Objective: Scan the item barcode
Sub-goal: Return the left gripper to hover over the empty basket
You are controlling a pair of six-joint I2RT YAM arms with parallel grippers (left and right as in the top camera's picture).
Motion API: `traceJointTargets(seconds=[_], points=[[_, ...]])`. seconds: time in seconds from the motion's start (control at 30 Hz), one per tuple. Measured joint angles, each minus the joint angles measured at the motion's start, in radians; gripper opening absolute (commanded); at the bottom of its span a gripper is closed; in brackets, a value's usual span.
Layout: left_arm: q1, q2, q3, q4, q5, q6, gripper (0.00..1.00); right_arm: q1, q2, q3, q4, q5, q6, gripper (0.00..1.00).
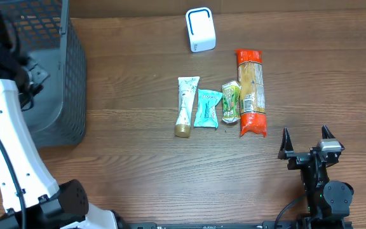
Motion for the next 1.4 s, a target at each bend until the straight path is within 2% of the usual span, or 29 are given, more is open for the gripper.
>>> traceJointTargets(seconds=[0.13, 0.33, 0.57, 0.83, 1.27, 1.4], points=[[0.052, 0.0, -0.085, -0.036, -0.014, -0.011, 0.04, 0.0, 0.0, 0.0, 0.0, 0.0, 0.001, 1.0], [0.059, 0.0, -0.207, -0.048, -0.02, -0.011, 0.04, 0.0, 0.0, 0.0, 0.001, 0.0, 0.0, 1.0], [0.059, -0.003, -0.232, -0.044, -0.017, 0.006, 0.04, 0.0, 0.0, 0.0, 0.0, 0.0, 0.0, 1.0], [0.059, -0.175, -0.389, -0.045, 0.012, 0.039, 0.04, 0.0, 0.0, 0.0, 0.0, 0.0, 0.0, 1.0], [0.059, -0.31, -0.398, -0.012, 0.014, 0.038, 0.05, 0.0, 0.0, 0.0, 0.0, 0.0, 0.0, 1.0], [0.059, -0.321, -0.363, 0.006, 0.05, 0.076, 0.06, 0.0, 0.0, 0.0, 0.0, 0.0, 0.0, 1.0]])
